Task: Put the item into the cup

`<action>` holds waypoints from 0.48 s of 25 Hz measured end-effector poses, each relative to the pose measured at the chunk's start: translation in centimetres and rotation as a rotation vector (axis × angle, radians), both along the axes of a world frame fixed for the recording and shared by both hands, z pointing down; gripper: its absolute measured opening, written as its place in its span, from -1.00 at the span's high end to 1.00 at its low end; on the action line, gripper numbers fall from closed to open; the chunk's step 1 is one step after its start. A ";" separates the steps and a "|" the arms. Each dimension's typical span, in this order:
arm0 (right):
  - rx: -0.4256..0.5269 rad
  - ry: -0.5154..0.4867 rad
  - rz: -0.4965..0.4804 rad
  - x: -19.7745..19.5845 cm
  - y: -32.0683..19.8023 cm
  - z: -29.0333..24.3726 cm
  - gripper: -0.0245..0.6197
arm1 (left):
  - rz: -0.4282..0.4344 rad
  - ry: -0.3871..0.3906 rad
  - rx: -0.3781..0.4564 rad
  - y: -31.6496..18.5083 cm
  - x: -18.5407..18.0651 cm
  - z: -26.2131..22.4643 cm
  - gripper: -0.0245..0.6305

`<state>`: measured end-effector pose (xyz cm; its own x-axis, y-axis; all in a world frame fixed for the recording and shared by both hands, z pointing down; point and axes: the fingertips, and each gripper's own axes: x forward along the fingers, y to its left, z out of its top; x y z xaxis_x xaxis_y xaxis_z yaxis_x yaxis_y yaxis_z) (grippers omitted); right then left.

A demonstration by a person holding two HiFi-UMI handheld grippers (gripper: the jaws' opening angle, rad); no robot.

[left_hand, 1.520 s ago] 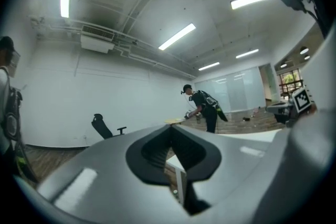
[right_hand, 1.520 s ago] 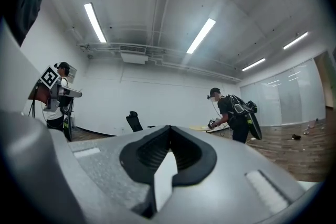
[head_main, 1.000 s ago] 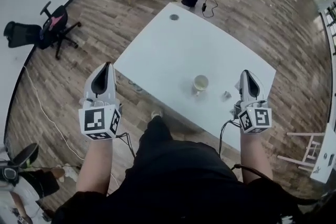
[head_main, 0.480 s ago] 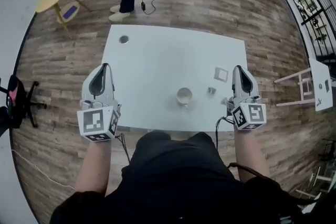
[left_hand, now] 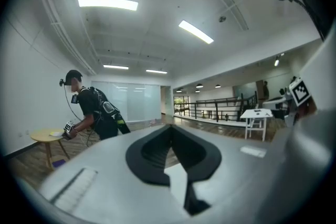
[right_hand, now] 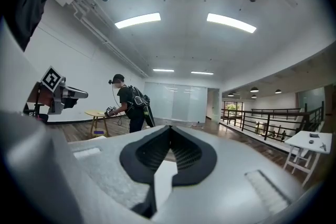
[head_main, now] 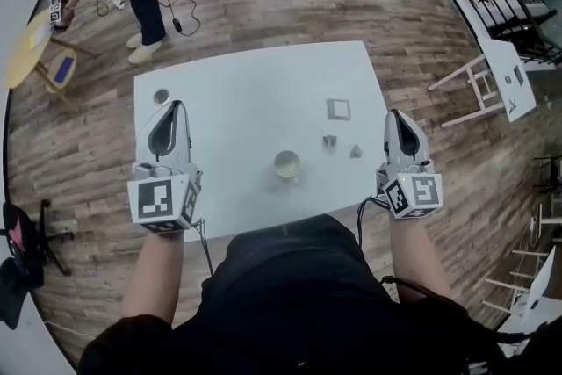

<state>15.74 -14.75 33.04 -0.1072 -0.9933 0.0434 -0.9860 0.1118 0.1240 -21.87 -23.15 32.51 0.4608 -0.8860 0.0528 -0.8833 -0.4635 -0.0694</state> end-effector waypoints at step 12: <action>-0.037 0.068 -0.075 -1.1 -0.9 4.5 0.92 | -0.022 -0.036 -0.047 -0.2 2.4 1.5 0.90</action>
